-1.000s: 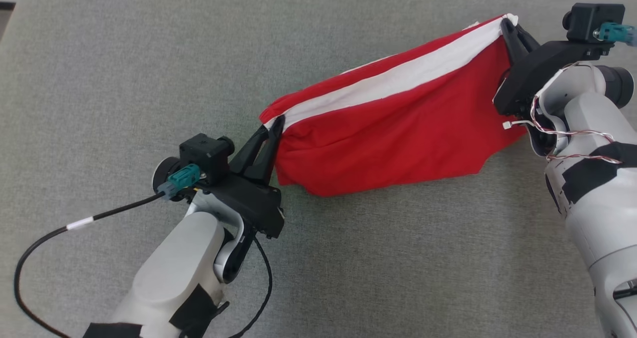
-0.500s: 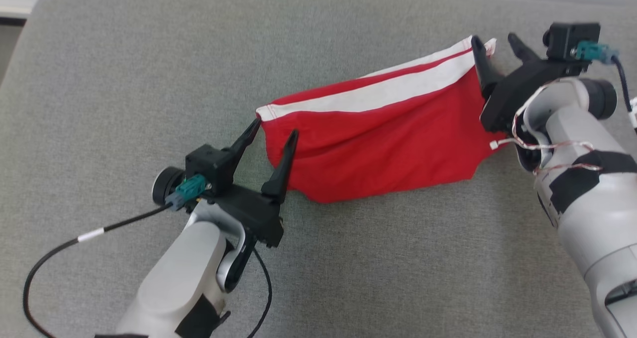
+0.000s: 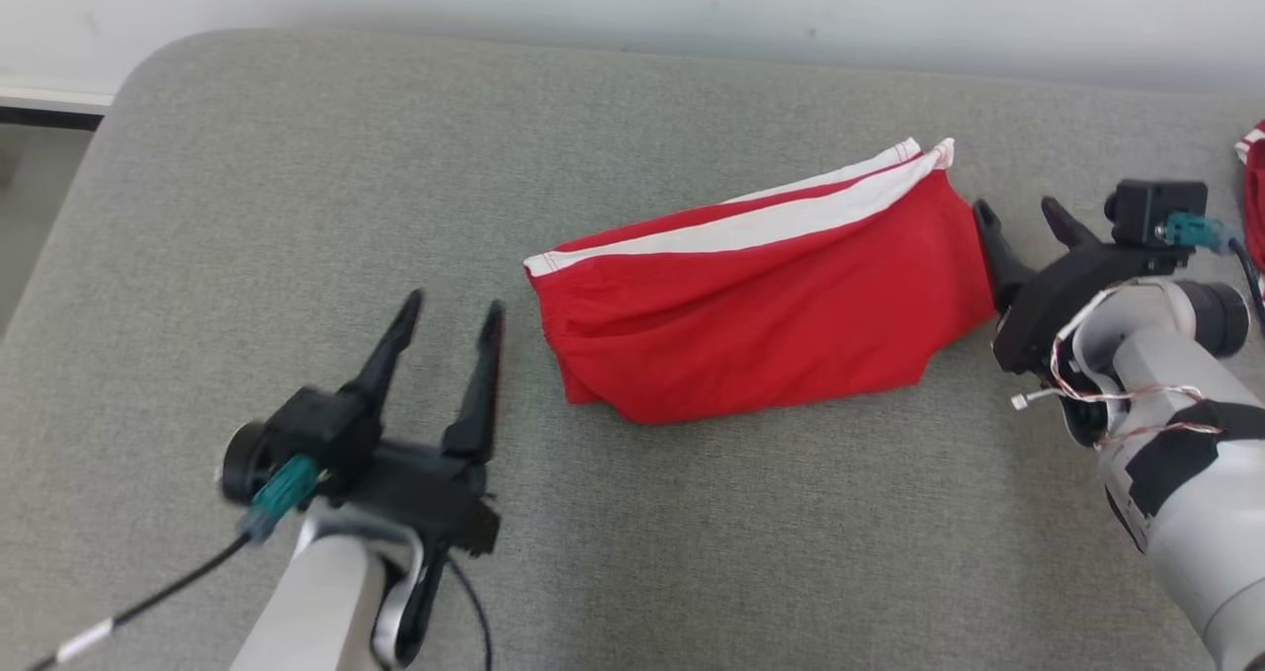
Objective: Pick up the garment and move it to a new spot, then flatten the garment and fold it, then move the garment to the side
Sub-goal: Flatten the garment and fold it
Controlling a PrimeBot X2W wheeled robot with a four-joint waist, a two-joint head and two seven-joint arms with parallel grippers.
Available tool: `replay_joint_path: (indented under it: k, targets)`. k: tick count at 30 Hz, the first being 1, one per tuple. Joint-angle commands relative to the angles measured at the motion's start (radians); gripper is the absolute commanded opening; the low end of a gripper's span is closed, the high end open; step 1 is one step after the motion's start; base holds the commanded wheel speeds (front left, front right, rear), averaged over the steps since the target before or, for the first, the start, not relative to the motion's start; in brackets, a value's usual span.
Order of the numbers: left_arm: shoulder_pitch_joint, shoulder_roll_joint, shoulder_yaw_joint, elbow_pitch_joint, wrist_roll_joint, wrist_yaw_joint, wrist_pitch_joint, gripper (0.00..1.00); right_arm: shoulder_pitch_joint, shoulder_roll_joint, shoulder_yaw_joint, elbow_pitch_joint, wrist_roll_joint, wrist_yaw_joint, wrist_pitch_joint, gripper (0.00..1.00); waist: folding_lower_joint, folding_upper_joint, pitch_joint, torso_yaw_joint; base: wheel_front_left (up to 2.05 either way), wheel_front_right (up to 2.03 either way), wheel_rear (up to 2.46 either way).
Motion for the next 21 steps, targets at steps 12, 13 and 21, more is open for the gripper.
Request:
replay_joint_path:
  k: [12,13,21]
  targets:
    - [0.207,-0.044,0.221,-0.189,0.166,0.006,-0.003,1.0,0.003,0.0,0.031,0.081,0.053,-0.003,-0.009,1.0,0.0002,0.0001,0.024,0.048,0.0,0.0,0.0]
    - [0.216,-0.048,0.232,-0.191,0.171,0.001,-0.003,1.0,0.0,0.003,0.033,0.091,0.055,-0.003,-0.008,1.0,0.0002,0.0001,0.028,0.052,0.0,0.0,0.0]
    - [0.222,-0.075,0.276,-0.206,0.202,-0.017,-0.003,1.0,-0.025,0.025,0.045,0.155,0.068,-0.003,0.02,0.24,0.0002,0.0001,0.057,0.074,0.0,0.0,0.0]
